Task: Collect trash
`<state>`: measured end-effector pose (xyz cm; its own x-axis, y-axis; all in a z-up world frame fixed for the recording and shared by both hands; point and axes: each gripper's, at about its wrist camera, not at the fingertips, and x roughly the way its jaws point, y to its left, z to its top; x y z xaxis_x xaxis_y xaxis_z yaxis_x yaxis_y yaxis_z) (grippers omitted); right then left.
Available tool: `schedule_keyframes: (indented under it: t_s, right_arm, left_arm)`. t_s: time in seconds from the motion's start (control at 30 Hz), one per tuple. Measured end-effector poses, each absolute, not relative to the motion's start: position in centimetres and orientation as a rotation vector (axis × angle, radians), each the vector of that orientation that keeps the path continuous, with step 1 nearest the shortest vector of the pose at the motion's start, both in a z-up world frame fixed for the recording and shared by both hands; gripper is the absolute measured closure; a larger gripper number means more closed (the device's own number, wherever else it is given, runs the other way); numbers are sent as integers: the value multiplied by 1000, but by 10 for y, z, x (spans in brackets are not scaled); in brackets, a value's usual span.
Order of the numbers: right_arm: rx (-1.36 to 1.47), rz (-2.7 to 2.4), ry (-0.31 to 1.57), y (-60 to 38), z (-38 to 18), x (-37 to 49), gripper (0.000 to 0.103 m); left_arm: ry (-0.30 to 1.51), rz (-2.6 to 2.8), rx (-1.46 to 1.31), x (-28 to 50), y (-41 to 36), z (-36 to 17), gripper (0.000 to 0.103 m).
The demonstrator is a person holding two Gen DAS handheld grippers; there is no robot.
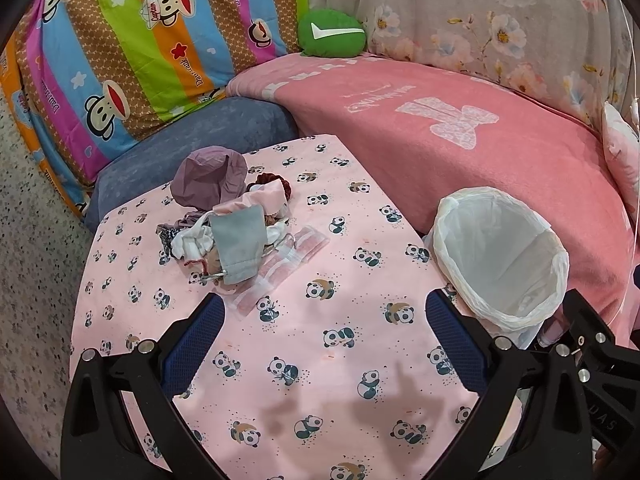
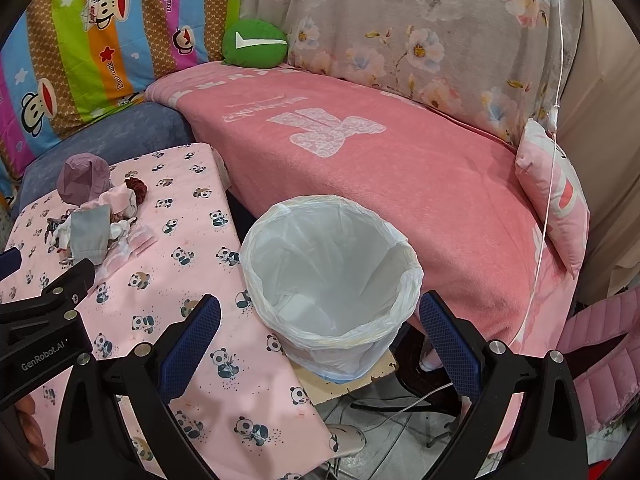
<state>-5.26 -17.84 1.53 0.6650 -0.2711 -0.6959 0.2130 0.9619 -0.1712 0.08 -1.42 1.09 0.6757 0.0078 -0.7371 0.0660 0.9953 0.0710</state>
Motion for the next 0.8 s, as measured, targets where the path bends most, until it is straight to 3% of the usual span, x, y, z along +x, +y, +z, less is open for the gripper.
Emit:
schedule_keyframes:
  t_s: [0.8]
  right_arm:
    - [-76,-279,796,-178,15,-55,6]
  left_arm:
    - [823,-37,102,0,-18,13,7]
